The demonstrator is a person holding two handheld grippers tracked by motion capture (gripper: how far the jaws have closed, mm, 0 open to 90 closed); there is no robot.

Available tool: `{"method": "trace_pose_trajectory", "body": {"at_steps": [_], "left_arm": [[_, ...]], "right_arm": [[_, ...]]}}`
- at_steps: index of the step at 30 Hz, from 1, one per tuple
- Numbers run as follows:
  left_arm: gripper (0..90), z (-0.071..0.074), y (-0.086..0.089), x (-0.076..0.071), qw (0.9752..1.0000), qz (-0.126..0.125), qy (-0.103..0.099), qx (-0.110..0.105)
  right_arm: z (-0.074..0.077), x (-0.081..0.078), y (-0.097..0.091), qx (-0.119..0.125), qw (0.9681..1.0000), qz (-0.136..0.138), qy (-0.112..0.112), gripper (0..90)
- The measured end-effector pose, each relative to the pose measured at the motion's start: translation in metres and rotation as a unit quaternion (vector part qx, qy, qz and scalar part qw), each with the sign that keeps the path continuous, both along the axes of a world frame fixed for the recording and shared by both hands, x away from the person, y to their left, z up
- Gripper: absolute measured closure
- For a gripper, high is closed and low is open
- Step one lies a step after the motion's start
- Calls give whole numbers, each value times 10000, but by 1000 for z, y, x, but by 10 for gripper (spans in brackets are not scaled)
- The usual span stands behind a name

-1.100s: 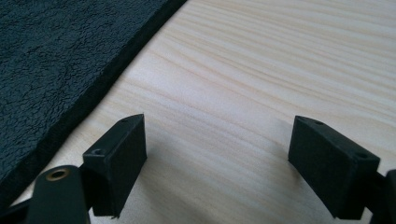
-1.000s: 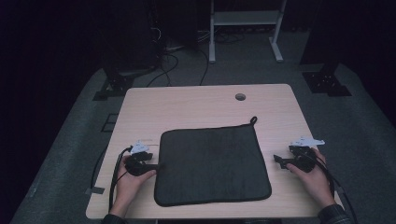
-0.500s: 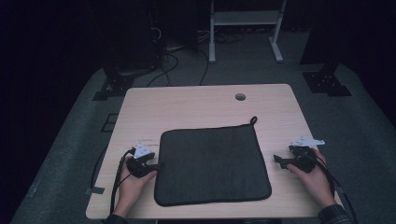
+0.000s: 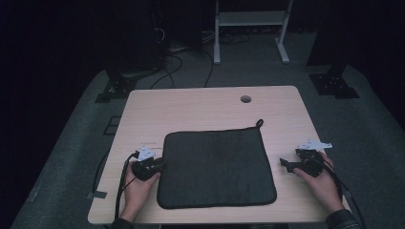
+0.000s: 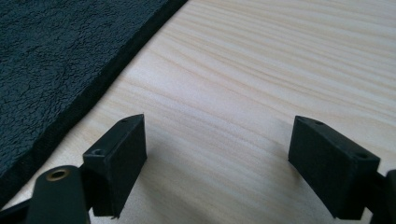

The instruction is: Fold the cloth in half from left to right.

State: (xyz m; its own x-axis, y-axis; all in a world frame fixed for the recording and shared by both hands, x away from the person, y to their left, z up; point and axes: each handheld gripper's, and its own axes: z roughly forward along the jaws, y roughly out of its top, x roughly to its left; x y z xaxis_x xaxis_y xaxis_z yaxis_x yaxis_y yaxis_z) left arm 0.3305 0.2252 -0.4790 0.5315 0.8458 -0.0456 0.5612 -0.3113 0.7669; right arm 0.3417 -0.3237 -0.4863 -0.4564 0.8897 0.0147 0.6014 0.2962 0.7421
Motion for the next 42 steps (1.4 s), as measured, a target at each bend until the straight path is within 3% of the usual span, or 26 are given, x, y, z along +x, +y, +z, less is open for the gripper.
{"method": "trace_pose_trajectory", "body": {"at_steps": [4,6,10,14,19,21,23,27,30,37,42], "left_arm": [[813,0,2,3,9998,25,114,-189],[854,0,2,4,9998,17,137,-149],[868,3,3,5,9998,87,188,1],[867,4,12,7,9993,143,302,-154],[867,7,19,8,9992,199,280,-210],[867,10,21,9,9989,122,222,-399],[866,13,22,9,9977,9,224,-639],[865,21,18,9,9955,-213,101,-920],[864,25,11,11,9924,-403,49,-1160],[864,34,-15,18,9880,-810,-65,-1313],[864,37,-30,24,9823,-1023,-46,-1568]], "right_arm": [[0,0,0,0,10000,1,-1,180],[0,0,0,1,10000,1,1,180],[0,-1,0,0,10000,40,11,179],[0,-1,0,-2,10000,56,1,179],[0,-1,0,-2,10000,57,0,179],[0,-1,0,0,10000,57,1,179],[0,-1,0,-1,10000,57,1,179],[0,-1,0,-1,10000,56,3,178],[0,-1,0,-7,10000,48,7,178],[0,-1,0,-5,10000,46,7,178],[0,-1,0,-5,10000,48,6,178]]}}
